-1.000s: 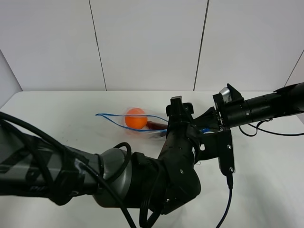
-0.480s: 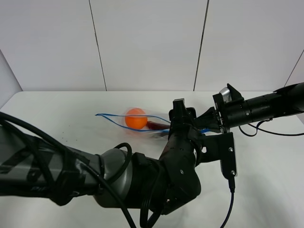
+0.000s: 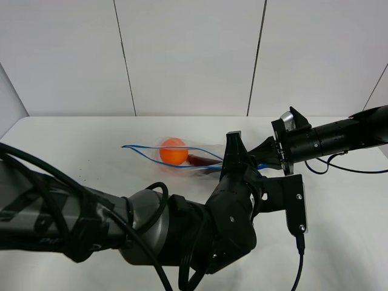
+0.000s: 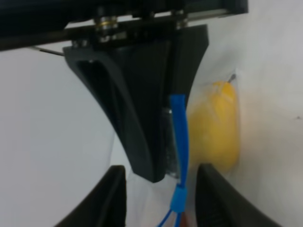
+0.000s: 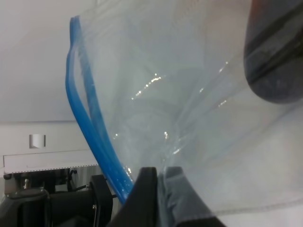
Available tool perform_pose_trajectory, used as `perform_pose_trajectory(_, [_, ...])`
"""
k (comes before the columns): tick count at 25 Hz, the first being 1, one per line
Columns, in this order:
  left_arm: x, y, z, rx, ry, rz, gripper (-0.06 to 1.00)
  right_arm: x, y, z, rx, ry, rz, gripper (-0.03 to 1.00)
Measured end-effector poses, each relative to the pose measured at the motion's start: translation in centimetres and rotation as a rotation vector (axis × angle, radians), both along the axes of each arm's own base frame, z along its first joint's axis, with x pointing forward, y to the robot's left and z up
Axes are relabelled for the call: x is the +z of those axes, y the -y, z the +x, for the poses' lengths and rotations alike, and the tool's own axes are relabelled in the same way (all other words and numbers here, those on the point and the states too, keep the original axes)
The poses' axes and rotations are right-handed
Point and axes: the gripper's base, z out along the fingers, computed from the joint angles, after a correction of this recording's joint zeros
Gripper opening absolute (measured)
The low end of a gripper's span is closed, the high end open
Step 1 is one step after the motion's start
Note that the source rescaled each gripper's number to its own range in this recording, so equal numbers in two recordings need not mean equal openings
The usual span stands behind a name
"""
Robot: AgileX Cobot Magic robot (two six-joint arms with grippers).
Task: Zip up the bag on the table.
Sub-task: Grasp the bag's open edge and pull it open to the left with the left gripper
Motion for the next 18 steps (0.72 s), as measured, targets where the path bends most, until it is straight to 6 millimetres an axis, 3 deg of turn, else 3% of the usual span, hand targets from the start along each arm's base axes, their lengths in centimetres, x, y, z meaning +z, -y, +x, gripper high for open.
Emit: perform_pose_trajectory(18, [-0.3, -0.3, 0.9, -0.008, -0.037, -0.006, 0.32, 0.0, 0.0, 0.0, 0.0, 0.0, 0.0, 0.0])
